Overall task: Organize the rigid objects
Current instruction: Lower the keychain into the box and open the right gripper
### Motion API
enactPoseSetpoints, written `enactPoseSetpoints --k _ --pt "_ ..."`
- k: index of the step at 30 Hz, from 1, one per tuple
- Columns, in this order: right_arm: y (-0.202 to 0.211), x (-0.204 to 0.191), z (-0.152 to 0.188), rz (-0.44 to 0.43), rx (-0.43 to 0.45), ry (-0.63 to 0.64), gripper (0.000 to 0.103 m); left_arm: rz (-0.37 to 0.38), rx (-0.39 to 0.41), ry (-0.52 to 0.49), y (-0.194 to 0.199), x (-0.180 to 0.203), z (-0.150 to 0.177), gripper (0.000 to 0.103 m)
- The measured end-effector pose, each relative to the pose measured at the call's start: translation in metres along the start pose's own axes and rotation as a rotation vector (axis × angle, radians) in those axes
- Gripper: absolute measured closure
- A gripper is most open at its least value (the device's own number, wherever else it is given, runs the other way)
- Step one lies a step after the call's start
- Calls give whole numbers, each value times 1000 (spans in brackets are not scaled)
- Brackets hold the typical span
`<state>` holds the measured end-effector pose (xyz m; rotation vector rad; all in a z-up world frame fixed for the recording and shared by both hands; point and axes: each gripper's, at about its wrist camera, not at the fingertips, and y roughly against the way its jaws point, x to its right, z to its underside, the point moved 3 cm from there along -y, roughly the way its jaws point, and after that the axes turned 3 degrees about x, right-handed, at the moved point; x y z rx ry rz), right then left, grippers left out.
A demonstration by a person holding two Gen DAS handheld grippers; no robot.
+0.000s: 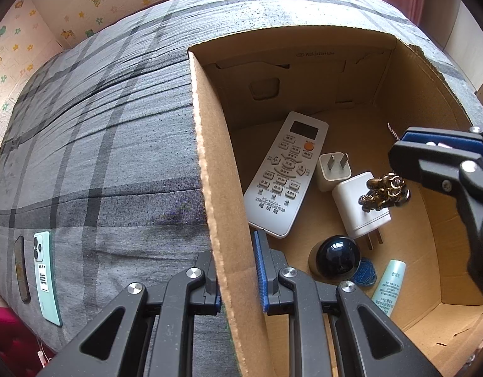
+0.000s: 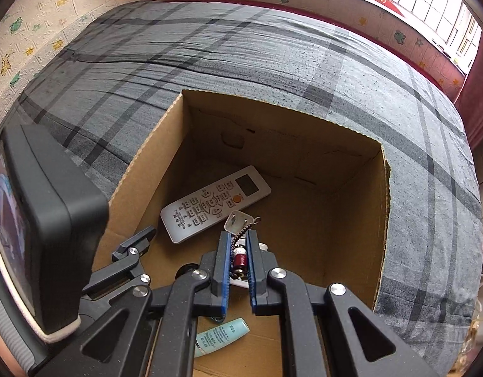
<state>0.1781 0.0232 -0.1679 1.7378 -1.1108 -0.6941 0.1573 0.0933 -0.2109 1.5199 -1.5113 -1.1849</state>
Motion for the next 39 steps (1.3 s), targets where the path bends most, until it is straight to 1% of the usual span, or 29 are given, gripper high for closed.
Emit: enactPoseSetpoints --k 7,15,25,29,31,32,33,34,35,36,37,39 --pt "-22 0 6 0 -50 -14 95 1 1 1 0 0 0 83" --pt "-38 0 12 2 -83 -24 95 2 1 2 0 0 0 83" --pt "-37 1 13 -10 -75 -33 94 1 1 2 0 1 0 83" --pt "-33 2 14 -23 -67 -38 91 1 1 1 0 1 0 83" --pt "-28 3 13 -27 -58 -43 90 1 1 1 0 1 0 83" --pt "-25 4 13 -25 -50 -44 86 0 1 0 1 1 0 83" --pt "-22 4 12 -19 -41 -41 78 0 1 1 0 1 0 83" --pt "-18 5 11 -12 -30 -38 73 0 1 2 0 0 0 83" --pt "-14 6 11 -5 -19 -37 63 0 1 3 0 0 0 83" --pt "-10 7 10 0 -8 -38 59 1 1 3 1 0 0 83" --pt "-7 9 9 5 -1 -42 57 1 2 3 1 -1 0 83" --pt "-1 12 8 22 11 -45 45 -1 2 2 1 0 0 83"
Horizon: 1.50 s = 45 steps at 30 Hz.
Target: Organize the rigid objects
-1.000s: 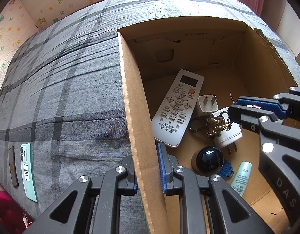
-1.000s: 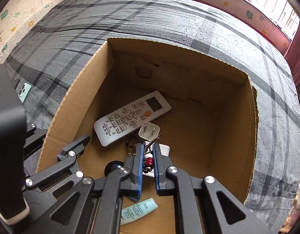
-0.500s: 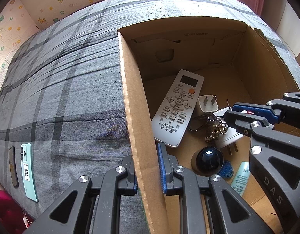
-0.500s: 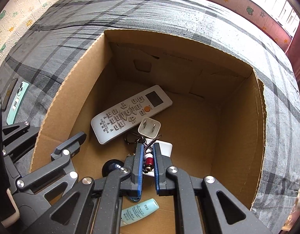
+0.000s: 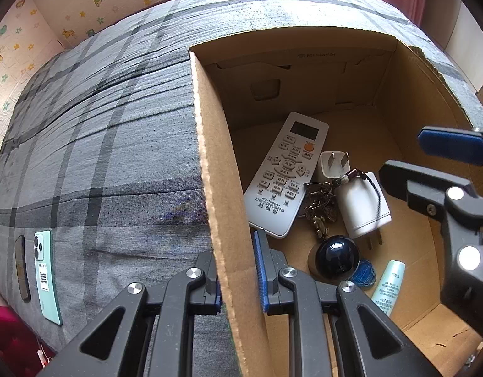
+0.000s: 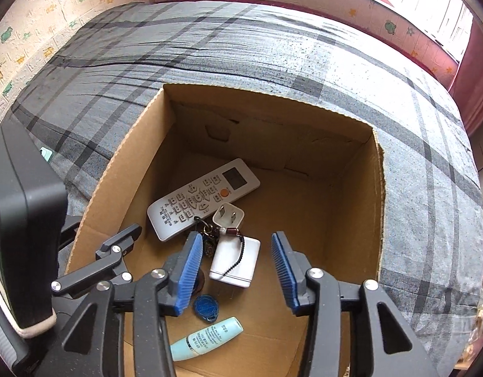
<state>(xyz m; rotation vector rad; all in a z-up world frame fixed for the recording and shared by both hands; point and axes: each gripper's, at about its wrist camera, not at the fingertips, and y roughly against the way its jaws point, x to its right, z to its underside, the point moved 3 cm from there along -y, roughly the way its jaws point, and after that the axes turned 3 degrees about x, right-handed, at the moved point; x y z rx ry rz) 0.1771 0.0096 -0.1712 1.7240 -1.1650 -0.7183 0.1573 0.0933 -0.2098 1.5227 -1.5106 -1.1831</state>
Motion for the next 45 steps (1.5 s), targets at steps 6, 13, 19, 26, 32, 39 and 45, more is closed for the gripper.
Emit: enactPoseSetpoints --k 6,13,19,26,32,39,45 --pt "17 12 -2 38 42 -17 8 0 0 0 0 -1 0 83" --pt "27 31 4 63 49 -84 2 -2 0 1 0 -1 1 83" --pt "35 40 8 52 56 -126 2 -14 -2 5 1 -2 0 80" --pt "44 46 12 49 71 -142 2 -34 2 15 9 -1 2 54" --pt "58 51 20 53 93 -154 2 -37 39 7 33 9 1 24" --pt "84 59 30 50 124 -180 2 -30 77 47 62 18 5 0" --pt "110 56 43 44 156 -176 2 -27 135 61 95 31 13 0"
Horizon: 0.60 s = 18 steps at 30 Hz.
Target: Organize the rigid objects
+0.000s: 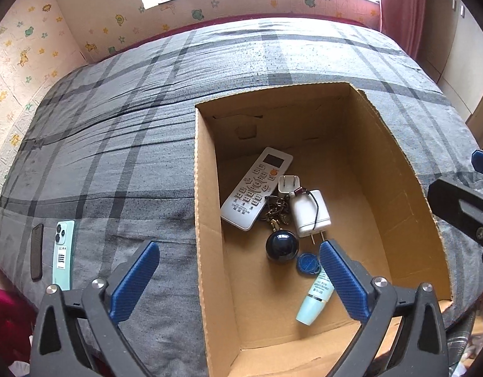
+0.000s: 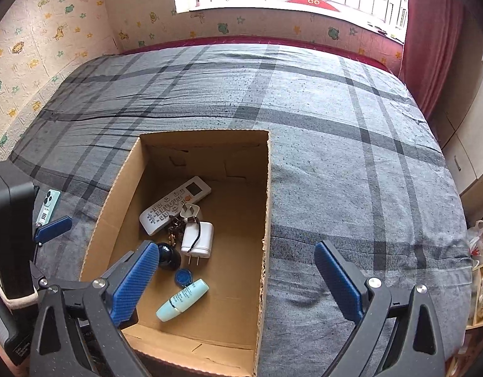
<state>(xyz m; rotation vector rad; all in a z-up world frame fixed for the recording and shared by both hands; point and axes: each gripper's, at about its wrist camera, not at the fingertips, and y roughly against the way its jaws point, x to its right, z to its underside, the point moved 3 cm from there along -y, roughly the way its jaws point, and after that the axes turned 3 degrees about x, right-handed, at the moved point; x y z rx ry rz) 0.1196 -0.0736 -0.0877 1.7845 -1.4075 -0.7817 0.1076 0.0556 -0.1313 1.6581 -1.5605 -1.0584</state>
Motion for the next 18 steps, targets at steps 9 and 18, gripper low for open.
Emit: enactPoseSetpoints --k 9,18 --pt "42 3 18 2 43 -9 2 20 77 11 46 15 9 0" --pt "72 7 34 2 84 -32 2 21 128 1 75 29 21 0"
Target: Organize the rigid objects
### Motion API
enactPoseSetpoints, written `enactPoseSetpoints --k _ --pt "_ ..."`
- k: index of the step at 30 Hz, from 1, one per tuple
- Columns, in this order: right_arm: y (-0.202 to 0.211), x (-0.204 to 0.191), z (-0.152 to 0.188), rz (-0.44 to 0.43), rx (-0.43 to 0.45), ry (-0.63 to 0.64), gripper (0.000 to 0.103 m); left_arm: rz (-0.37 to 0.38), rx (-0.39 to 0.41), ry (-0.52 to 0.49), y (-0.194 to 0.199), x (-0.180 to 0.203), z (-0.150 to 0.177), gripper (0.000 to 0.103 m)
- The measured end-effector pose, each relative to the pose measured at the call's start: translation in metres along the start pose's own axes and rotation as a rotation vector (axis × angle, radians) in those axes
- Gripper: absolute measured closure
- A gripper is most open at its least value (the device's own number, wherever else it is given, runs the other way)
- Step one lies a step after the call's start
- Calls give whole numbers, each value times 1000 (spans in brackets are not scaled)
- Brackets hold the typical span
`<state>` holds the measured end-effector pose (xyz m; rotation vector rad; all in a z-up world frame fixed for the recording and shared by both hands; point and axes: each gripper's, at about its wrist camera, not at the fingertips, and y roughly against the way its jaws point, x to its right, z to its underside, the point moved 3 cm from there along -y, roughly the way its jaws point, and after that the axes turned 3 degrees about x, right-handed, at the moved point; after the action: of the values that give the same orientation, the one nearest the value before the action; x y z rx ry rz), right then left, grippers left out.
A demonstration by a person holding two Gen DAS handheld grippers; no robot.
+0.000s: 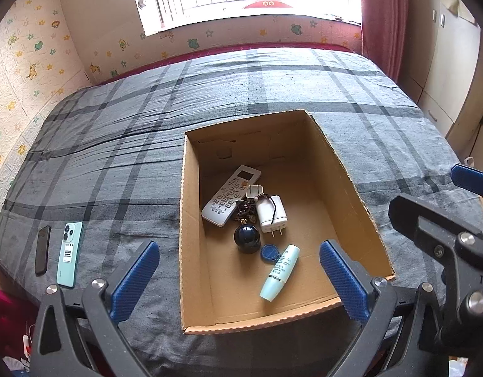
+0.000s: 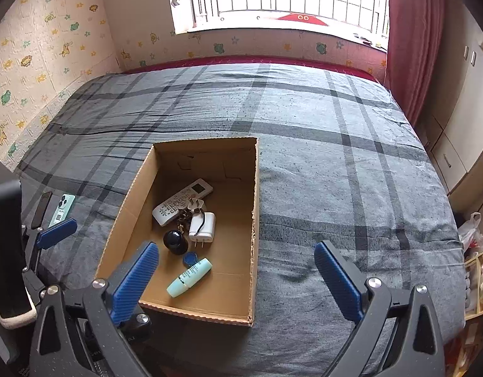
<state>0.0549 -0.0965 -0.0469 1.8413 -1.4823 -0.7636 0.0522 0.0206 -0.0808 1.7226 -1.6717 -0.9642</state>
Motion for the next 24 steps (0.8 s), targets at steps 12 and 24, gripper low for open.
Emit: enactPoseSetpoints --k 12,24 --pt "22 5 20 1 13 -14 2 -11 35 -5 25 14 13 0" --pt "31 9 26 32 16 -18 1 -11 70 -12 41 25 12 0"
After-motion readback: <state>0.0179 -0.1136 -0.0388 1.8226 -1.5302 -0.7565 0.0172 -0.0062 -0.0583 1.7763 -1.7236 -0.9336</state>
